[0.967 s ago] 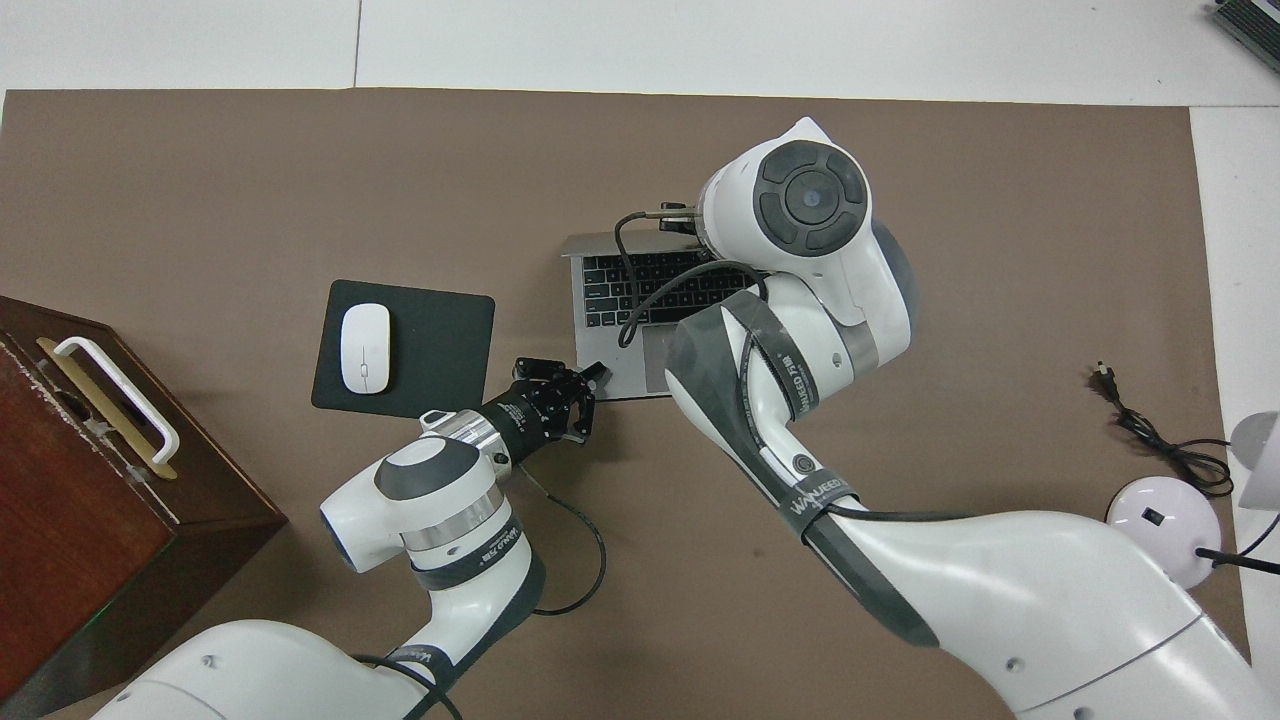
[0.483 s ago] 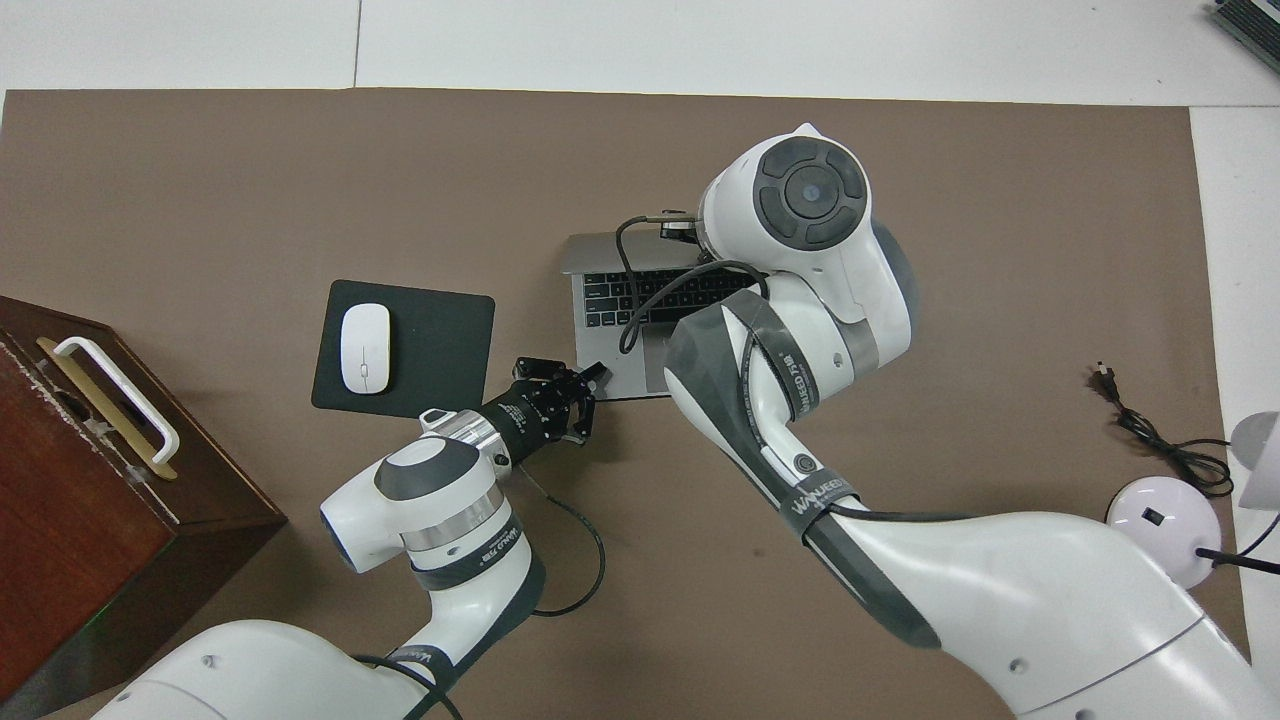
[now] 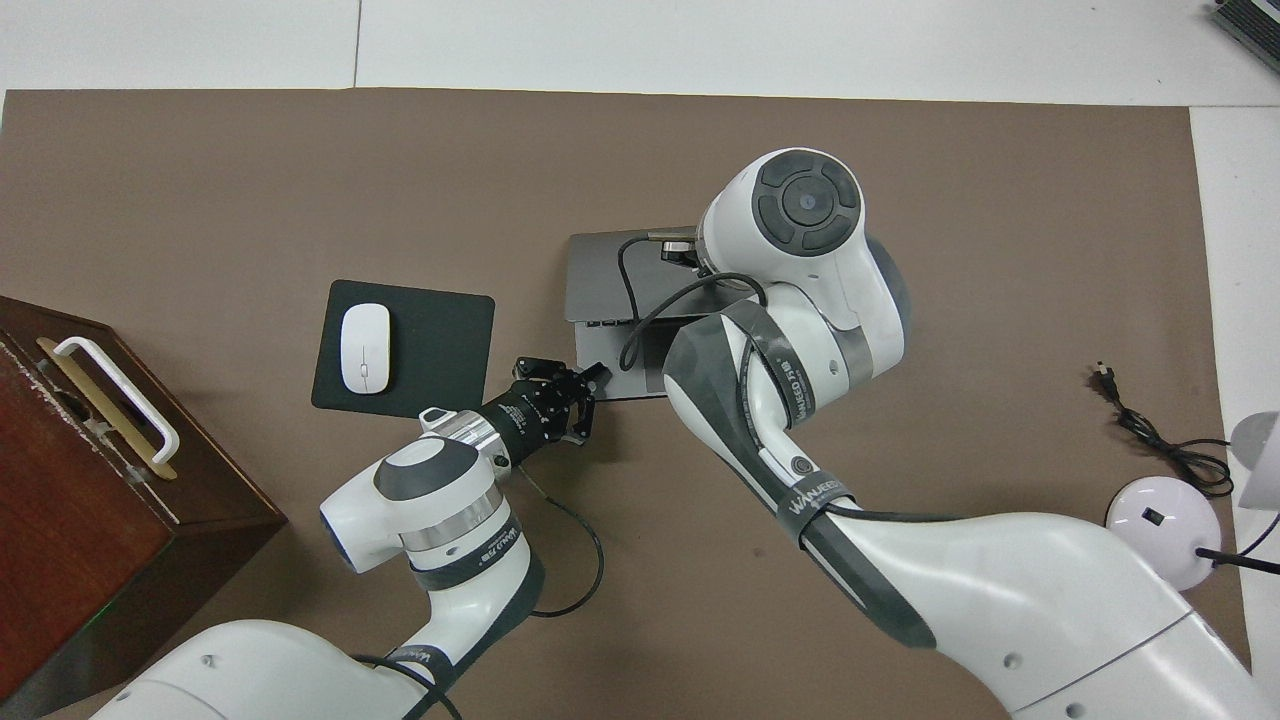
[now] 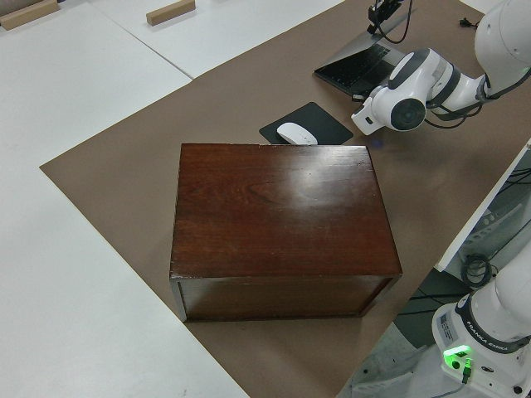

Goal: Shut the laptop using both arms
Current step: 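Press the lowered laptop lid fully shut with the right gripper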

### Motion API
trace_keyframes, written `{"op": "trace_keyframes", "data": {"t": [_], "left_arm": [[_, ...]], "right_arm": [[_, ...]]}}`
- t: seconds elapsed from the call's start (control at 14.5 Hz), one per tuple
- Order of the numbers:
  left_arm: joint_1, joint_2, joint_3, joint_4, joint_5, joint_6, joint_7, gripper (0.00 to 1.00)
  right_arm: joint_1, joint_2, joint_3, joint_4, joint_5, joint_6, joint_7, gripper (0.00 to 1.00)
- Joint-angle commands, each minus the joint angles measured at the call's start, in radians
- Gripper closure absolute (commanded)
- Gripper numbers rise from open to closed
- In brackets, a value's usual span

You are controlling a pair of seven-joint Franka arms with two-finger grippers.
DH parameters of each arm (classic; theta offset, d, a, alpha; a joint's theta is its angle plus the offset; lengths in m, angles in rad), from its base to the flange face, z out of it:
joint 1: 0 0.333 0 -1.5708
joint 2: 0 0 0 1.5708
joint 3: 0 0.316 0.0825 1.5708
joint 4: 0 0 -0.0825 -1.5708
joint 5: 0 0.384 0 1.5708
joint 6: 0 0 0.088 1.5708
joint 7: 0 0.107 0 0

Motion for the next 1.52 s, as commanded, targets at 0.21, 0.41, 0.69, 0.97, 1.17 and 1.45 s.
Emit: {"op": "trace_keyframes", "data": {"t": [0.21, 0.41, 0.69, 0.97, 1.17, 1.45], "left_arm": [[0.005, 0.025, 0.015, -0.03, -0.023, -0.009, 0.049, 1.0], [0.005, 0.025, 0.015, -0.033, -0.023, -0.009, 0.061, 1.0], [0.005, 0.025, 0.015, -0.036, -0.023, -0.007, 0.075, 1.0], [0.005, 0.025, 0.015, -0.036, -0.023, -0.007, 0.08, 1.0], [0.005, 0.025, 0.015, -0.036, -0.023, -0.007, 0.08, 1.0], [0.005, 0.025, 0.015, -0.036, -0.023, -0.005, 0.08, 1.0]], "right_arm": [[-0.003, -0.004, 0.005, -0.036, 0.017, 0.013, 0.023, 1.0], [-0.005, 0.007, 0.005, -0.042, 0.017, 0.013, 0.023, 1.0], [-0.005, 0.008, 0.005, -0.065, 0.019, 0.013, 0.022, 1.0], [-0.005, 0.008, 0.005, -0.08, 0.019, 0.013, 0.022, 1.0], [-0.005, 0.008, 0.007, -0.088, 0.019, 0.013, 0.022, 1.0], [-0.006, 0.011, 0.007, -0.093, 0.022, 0.011, 0.022, 1.0]]}}
